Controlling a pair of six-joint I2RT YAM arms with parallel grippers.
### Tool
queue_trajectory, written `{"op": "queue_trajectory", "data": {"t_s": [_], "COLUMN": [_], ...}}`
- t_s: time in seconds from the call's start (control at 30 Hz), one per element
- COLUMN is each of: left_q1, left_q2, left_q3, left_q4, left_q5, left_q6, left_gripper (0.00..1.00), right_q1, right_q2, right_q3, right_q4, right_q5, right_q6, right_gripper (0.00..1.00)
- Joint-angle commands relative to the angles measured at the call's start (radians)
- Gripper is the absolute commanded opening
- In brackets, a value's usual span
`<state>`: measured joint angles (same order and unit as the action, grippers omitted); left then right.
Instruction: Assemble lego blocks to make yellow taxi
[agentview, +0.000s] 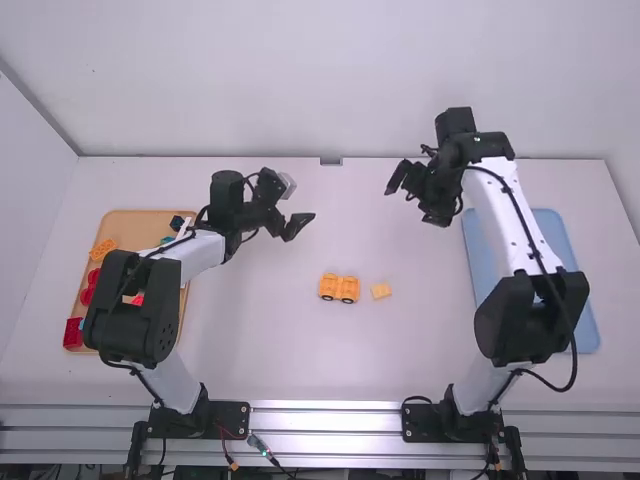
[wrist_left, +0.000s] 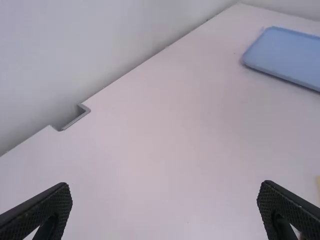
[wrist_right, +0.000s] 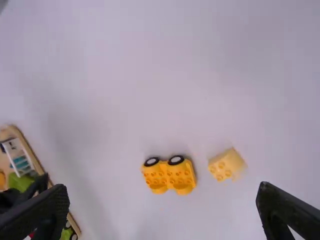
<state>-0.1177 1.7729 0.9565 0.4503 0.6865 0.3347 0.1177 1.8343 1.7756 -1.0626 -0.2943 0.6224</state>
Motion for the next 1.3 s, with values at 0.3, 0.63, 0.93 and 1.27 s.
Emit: {"op": "queue_trajectory", "data": {"t_s": [0.3,0.63,0.93,1.27], "left_q1": [0.003,0.005,0.005,0.005], "left_q2": [0.006,0.006,0.006,0.006], "left_q3": [0.014,0.014,0.014,0.004], "left_q4": [0.009,0.002,-0.021,-0.198], "left_q5": [-0.052,-0.049,-0.048,0.356], "left_q6": [0.014,0.014,-0.004,0.507], "left_gripper": [0.99,0.99,0.99,0.99], "right_q1": [-0.005,0.091,0.097,-0.100], "right_q2": [-0.009,-0.009,-0.009,-0.009], "right_q3": [0.023,0.023,-0.006,-0.240], "right_q4": [0.181,-0.091,-0.377,-0.208], "right_q5": [0.292,0.190,-0.280,-0.607], "right_q6": [-0.166,-1.363,-2.372,-2.514], "right_gripper": [0.99,0.99,0.99,0.99]}}
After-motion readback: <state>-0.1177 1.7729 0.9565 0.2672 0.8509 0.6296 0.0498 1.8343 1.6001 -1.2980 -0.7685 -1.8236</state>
